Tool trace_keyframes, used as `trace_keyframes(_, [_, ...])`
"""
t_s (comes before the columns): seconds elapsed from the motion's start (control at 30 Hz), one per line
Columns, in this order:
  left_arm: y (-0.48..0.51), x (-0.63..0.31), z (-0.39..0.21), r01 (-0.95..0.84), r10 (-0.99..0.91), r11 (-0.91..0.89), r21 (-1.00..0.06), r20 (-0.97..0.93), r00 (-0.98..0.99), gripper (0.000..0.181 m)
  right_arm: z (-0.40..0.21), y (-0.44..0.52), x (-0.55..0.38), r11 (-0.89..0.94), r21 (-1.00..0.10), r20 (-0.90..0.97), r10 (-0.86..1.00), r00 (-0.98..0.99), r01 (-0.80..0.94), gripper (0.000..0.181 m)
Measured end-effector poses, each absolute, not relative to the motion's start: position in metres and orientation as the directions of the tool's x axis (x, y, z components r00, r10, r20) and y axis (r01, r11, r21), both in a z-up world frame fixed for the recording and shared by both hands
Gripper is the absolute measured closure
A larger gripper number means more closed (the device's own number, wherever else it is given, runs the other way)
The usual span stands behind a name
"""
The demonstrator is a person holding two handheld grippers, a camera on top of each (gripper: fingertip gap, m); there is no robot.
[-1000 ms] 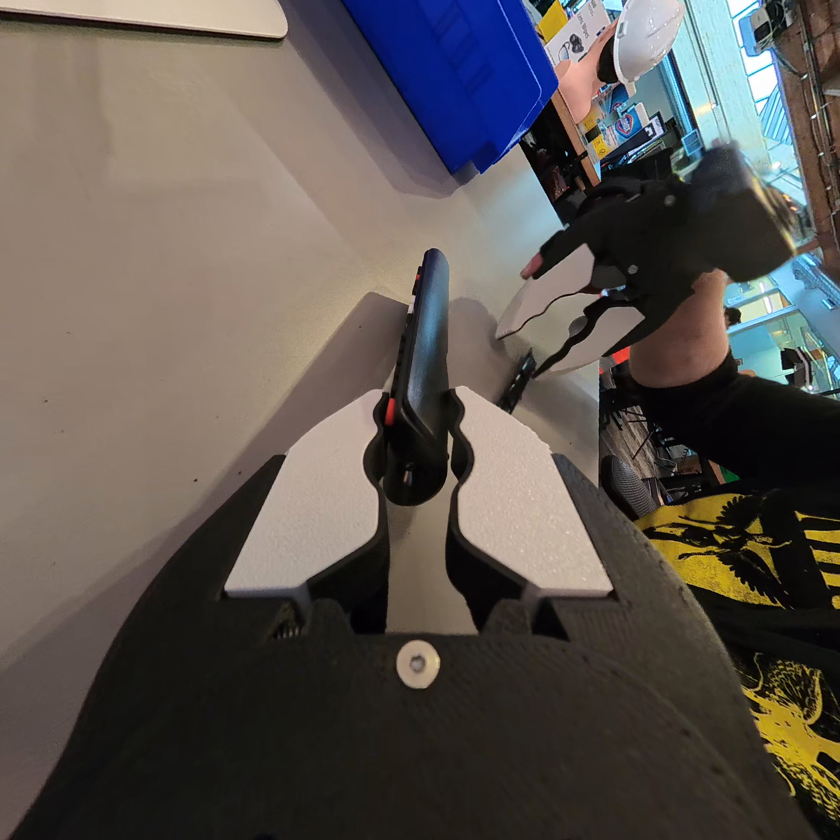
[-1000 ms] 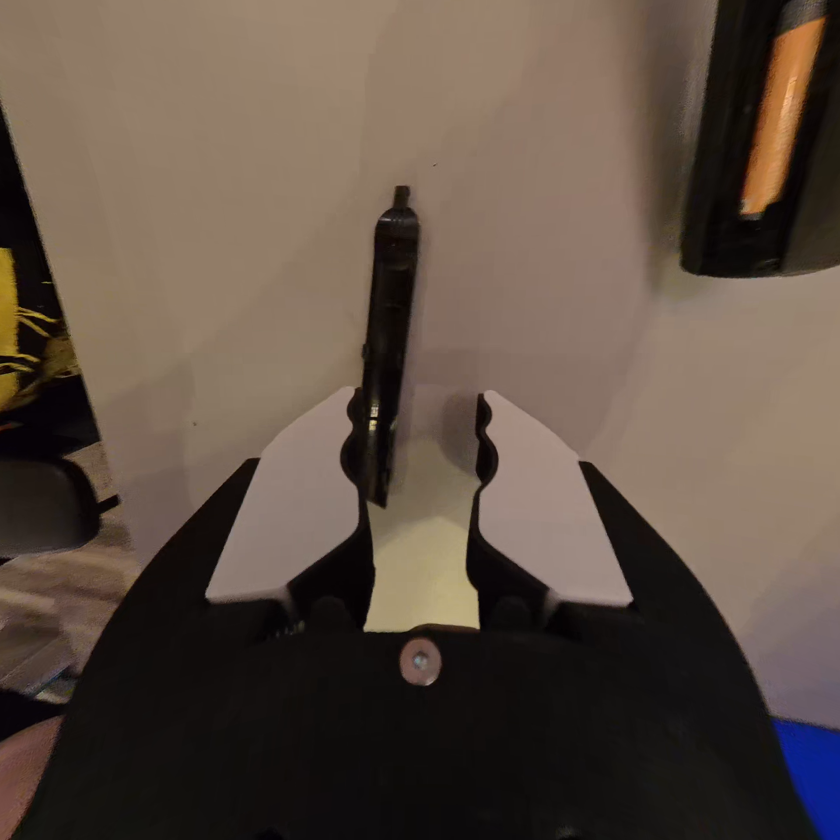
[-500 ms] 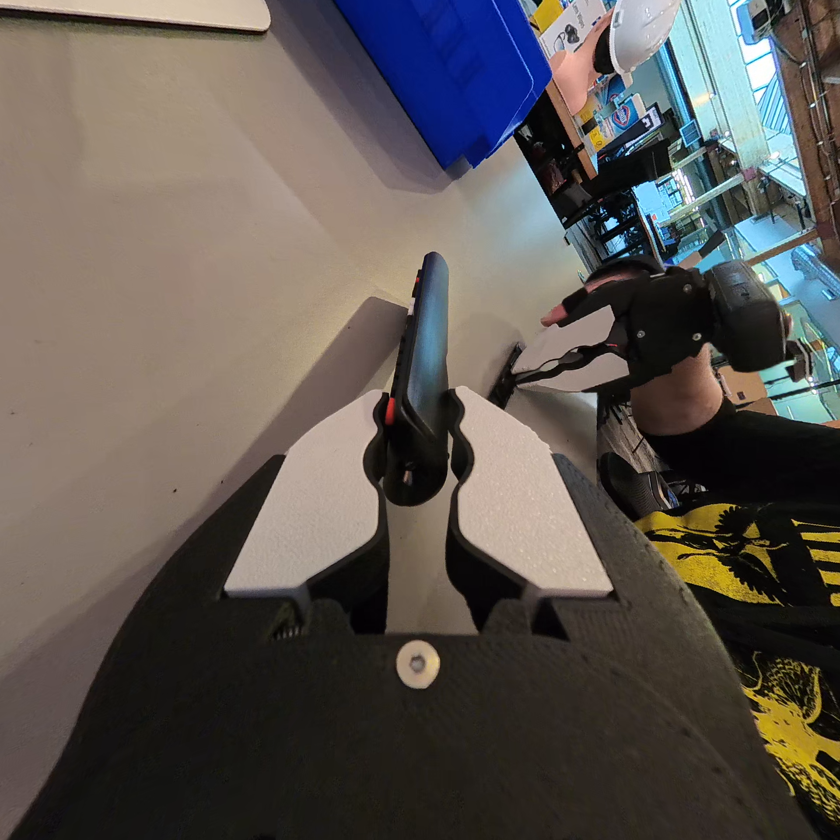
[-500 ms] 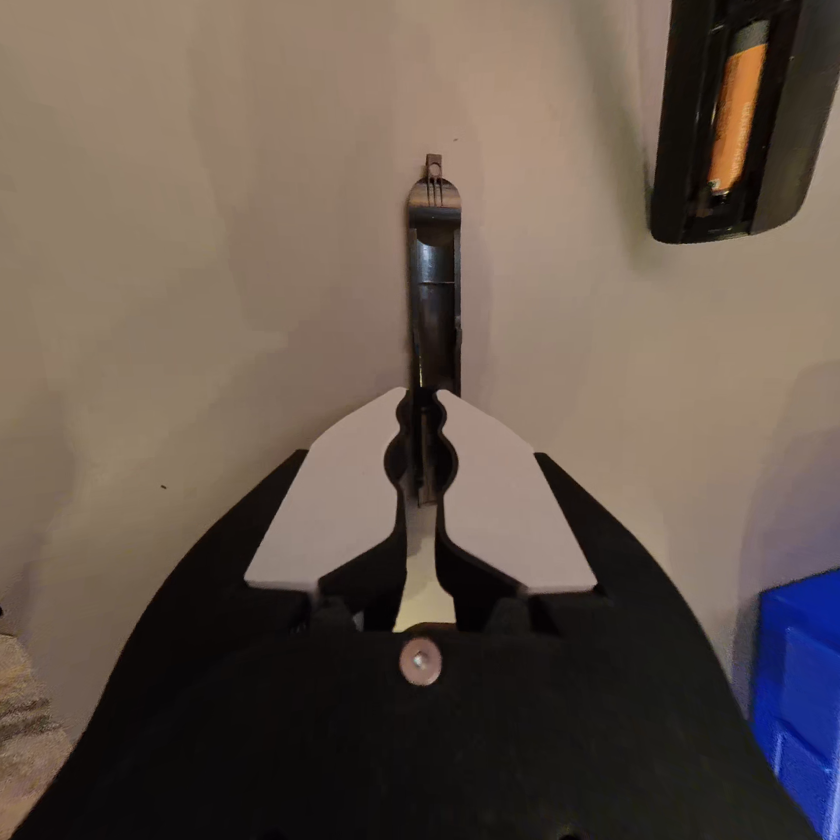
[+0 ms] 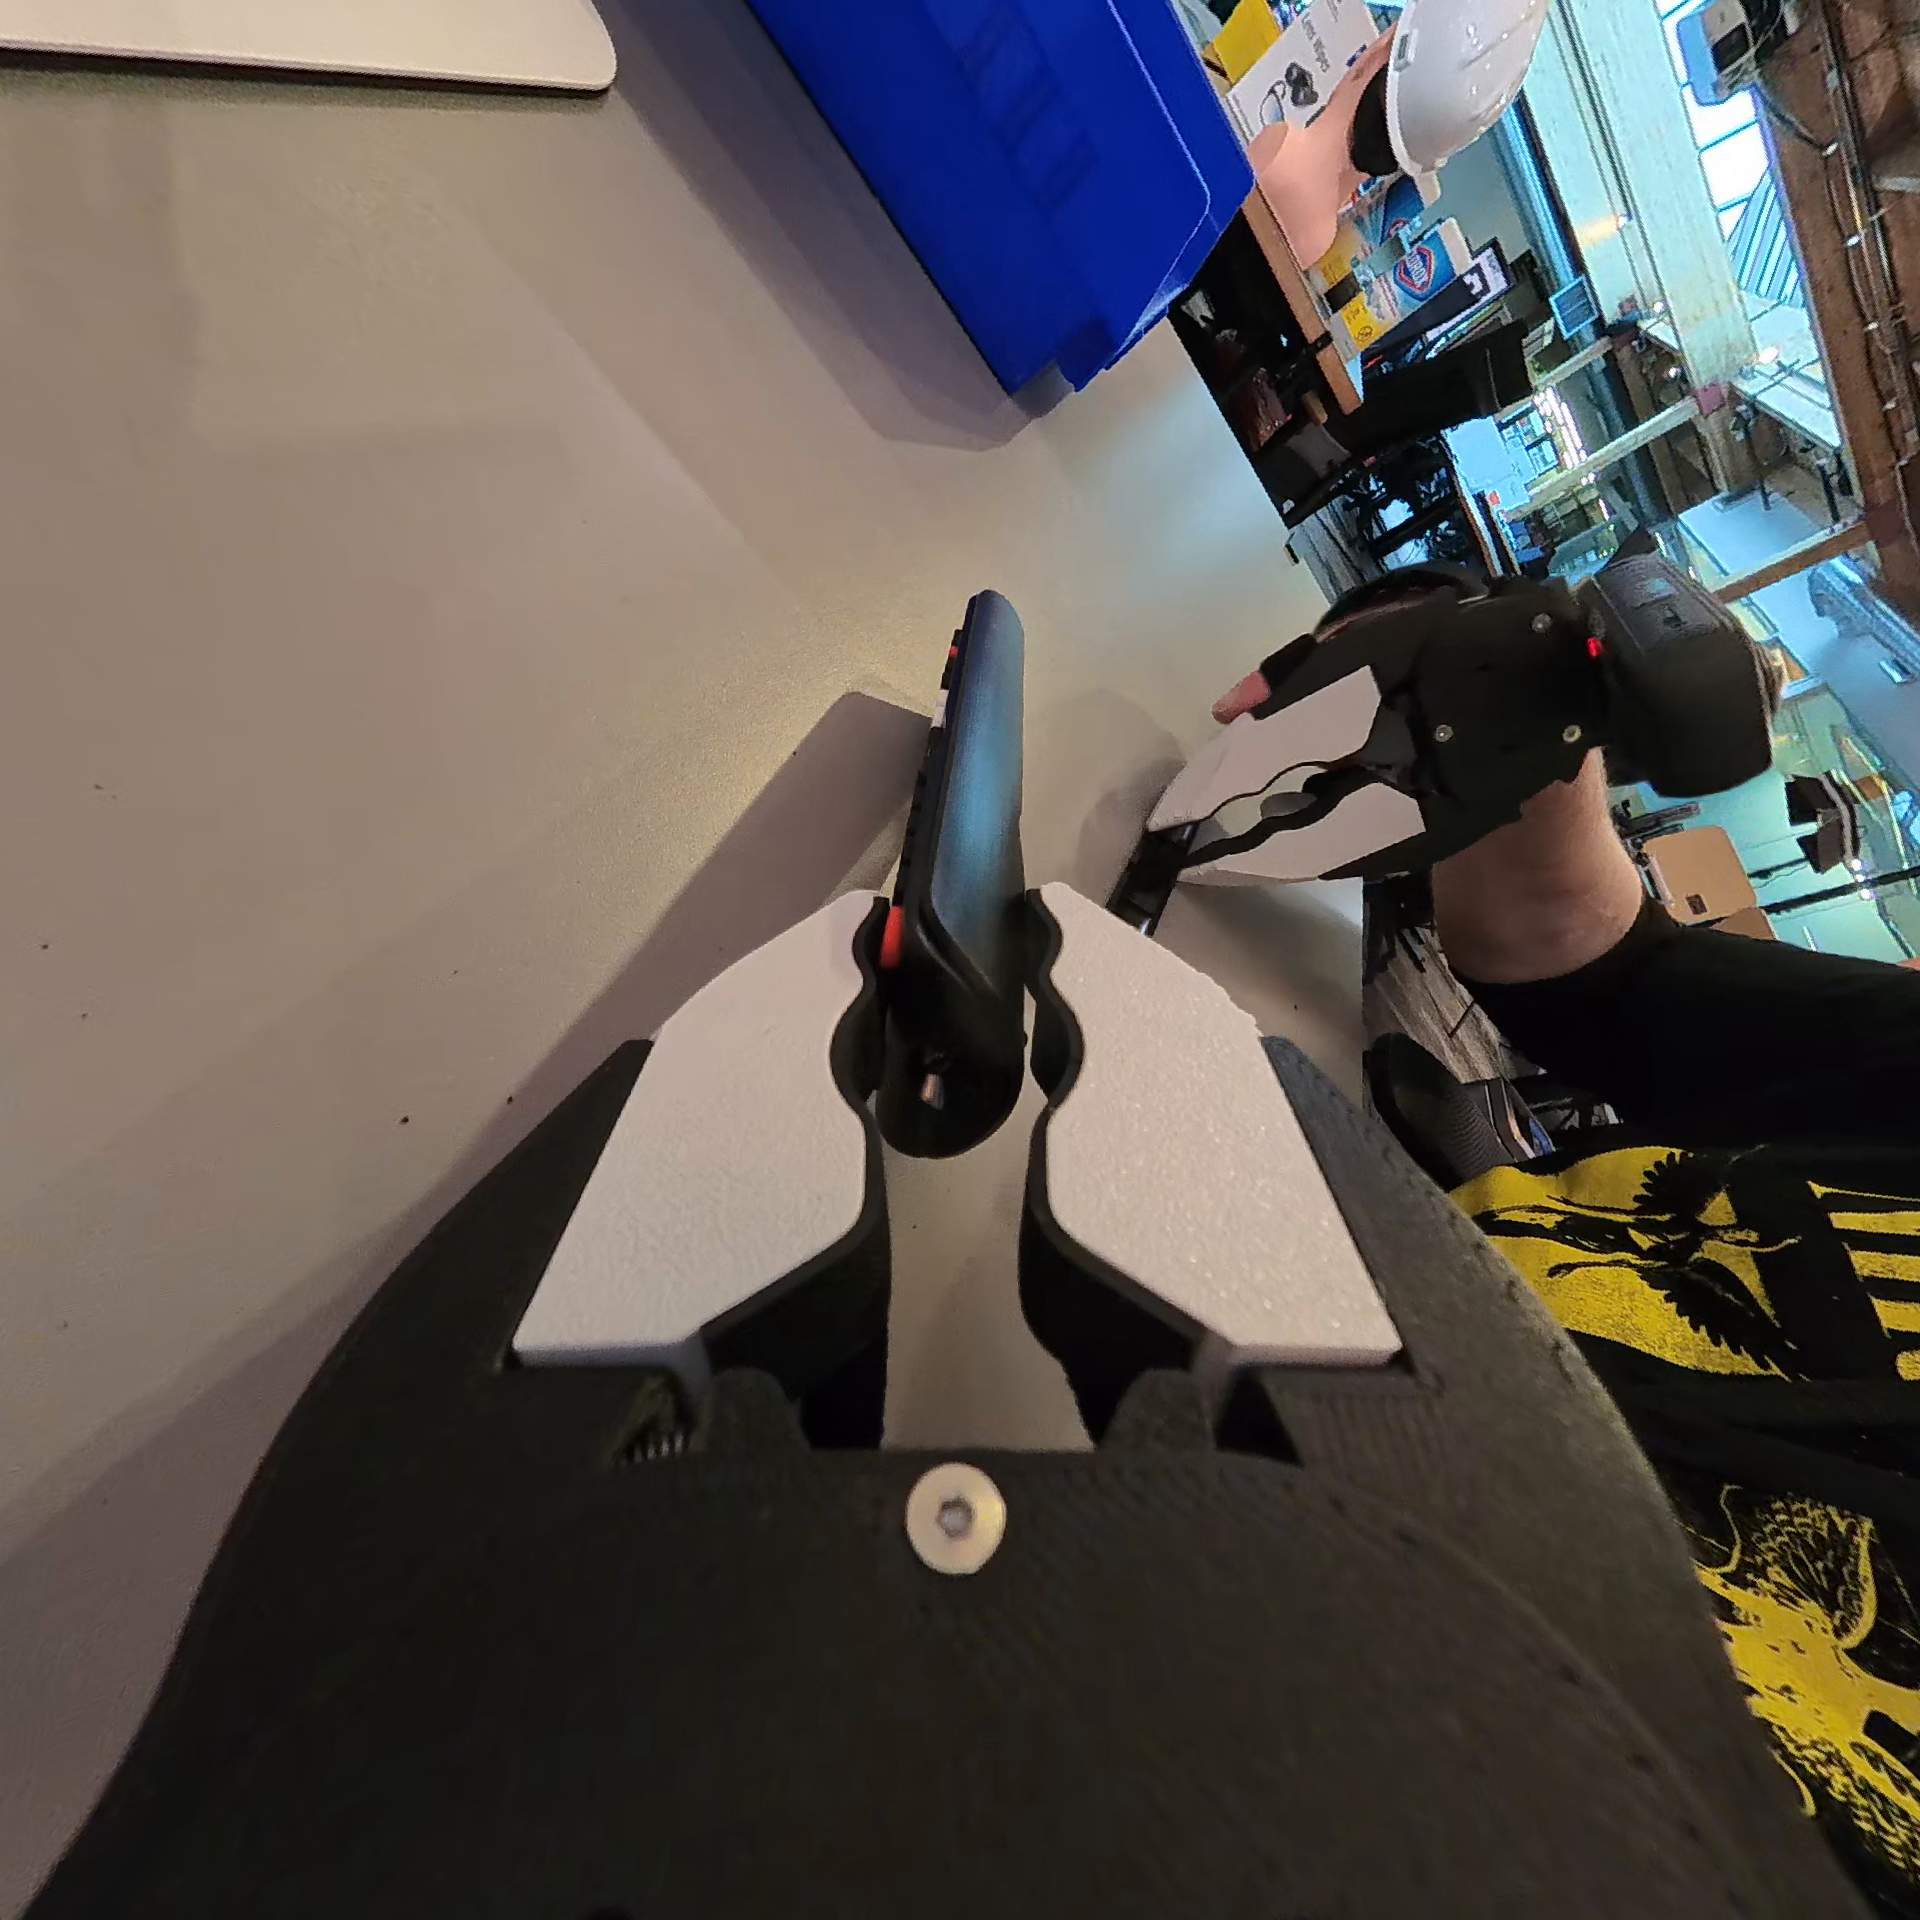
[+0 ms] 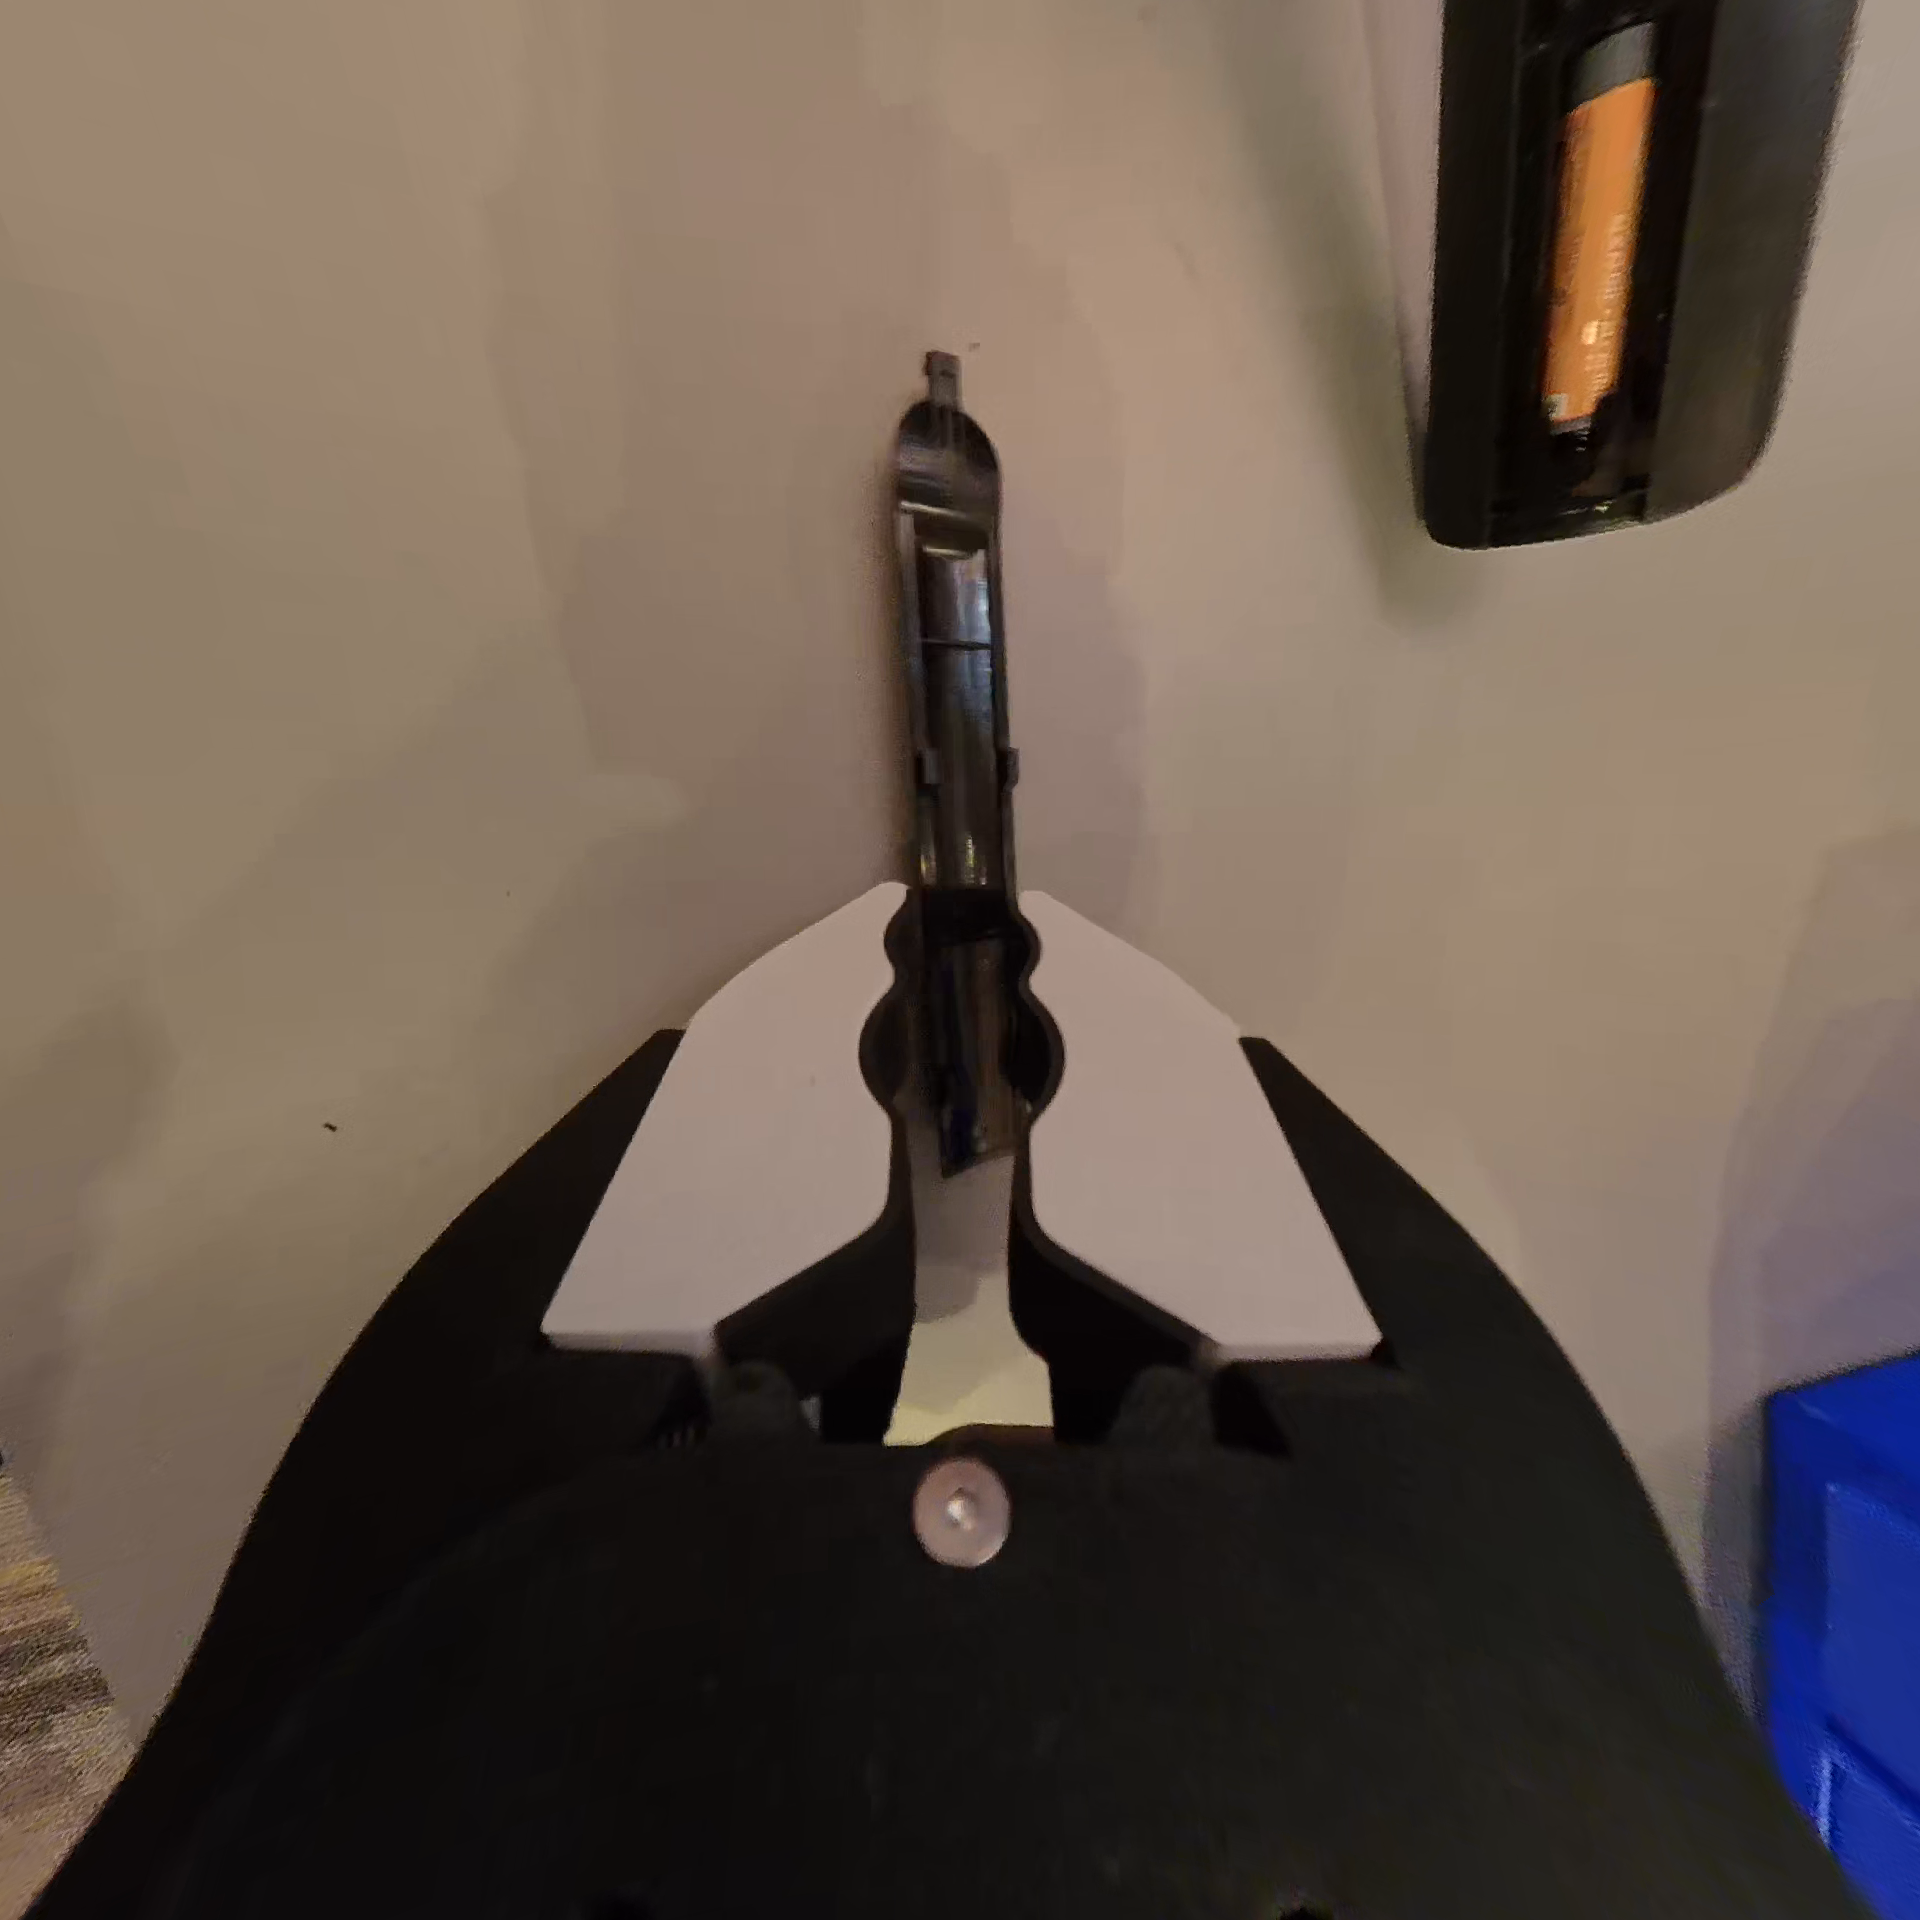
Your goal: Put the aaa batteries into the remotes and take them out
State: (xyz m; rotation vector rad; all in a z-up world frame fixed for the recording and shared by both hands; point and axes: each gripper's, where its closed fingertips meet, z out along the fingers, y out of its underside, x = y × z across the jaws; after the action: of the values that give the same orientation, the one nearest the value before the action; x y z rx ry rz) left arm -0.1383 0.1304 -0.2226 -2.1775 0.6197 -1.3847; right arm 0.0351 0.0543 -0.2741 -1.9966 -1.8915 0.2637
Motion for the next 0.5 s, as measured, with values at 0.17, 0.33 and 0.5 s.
trace_keyframes(0.17, [0.130, -0.138, -0.223, -0.116, -0.606, -0.781, -0.614, 0.697, 0.383, 0.157, -0.275, 0.057, 0.033, -0.069, -0.444, 0.023, 0.996, 0.088, 0.894, 0.166])
trace_keyframes(0.33, [0.130, -0.138, -0.223, -0.117, -0.606, -0.781, -0.613, 0.698, 0.382, 0.157, -0.265, 0.054, 0.028, -0.199, -0.498, -0.218, 0.971, 0.100, 0.844, 0.181])
trace_keyframes(0.5, [0.130, -0.138, -0.223, -0.116, -0.603, -0.783, -0.611, 0.701, 0.380, 0.157, -0.265, 0.056, 0.031, -0.288, -0.449, -0.391, 0.915, 0.104, 0.846, 0.181])
